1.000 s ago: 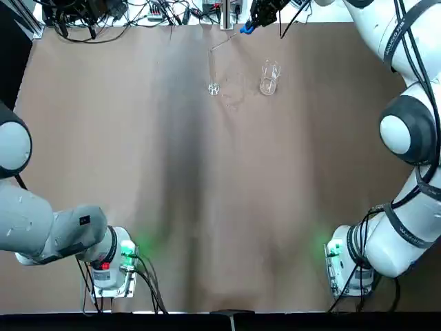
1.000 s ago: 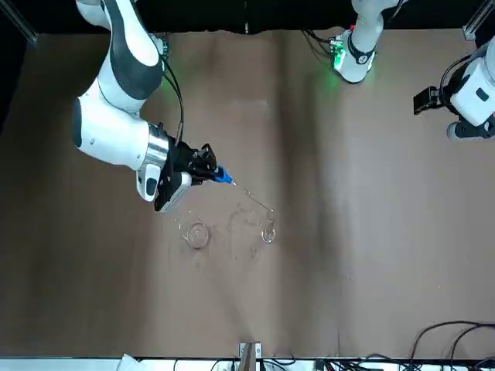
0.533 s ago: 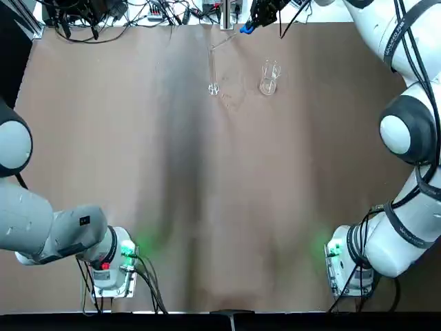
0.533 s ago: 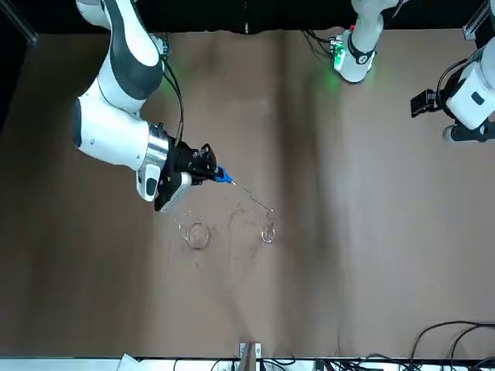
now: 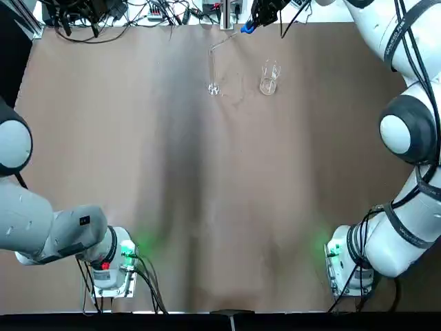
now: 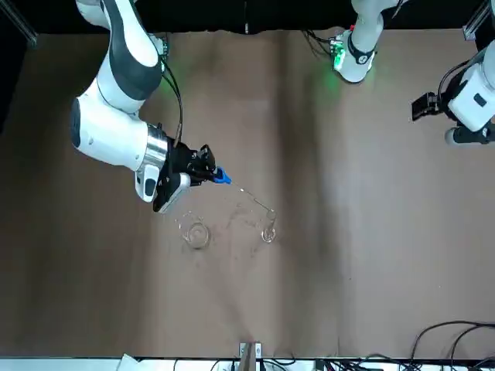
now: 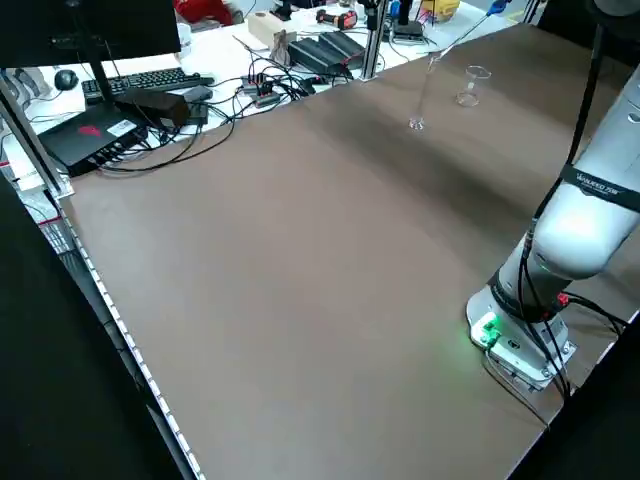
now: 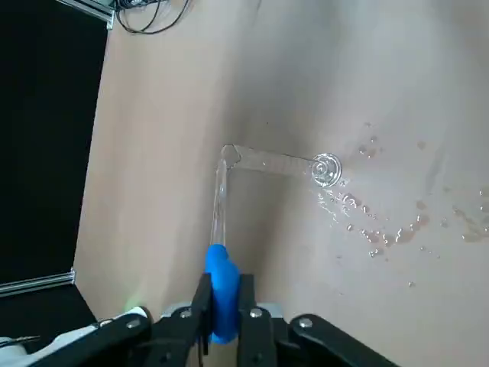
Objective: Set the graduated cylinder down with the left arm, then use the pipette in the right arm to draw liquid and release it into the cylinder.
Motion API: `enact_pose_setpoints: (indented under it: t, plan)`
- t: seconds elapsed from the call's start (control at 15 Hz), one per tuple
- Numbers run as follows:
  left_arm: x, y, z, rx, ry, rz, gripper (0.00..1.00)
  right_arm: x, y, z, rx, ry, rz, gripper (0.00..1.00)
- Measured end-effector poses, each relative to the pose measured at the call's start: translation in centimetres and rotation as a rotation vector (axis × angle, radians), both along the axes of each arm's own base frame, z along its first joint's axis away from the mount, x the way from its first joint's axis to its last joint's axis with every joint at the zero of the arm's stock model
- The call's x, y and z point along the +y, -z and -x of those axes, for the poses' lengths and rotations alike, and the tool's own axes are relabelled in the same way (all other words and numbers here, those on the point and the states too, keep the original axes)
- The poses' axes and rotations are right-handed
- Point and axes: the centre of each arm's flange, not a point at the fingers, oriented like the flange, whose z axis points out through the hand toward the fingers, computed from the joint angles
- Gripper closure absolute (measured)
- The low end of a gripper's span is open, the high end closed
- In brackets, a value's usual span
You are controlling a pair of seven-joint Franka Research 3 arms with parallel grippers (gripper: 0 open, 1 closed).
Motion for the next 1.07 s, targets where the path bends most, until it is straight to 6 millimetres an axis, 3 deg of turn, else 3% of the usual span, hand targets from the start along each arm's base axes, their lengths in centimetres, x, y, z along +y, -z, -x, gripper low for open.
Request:
enact_pose_setpoints:
  t: [0.33,1.07]
  plan:
    - [-0.4,-0.7,-1.5,-0.118,0.002,0.011,0.0,-0.2,0.1,-0.1,-0.01,-0.007,0.025,0.84]
    - [-1.4,-0.5,-1.5,-0.128,-0.072,-0.001,0.0,-0.2,0.3,0.1,-0.002,-0.021,0.037,0.88]
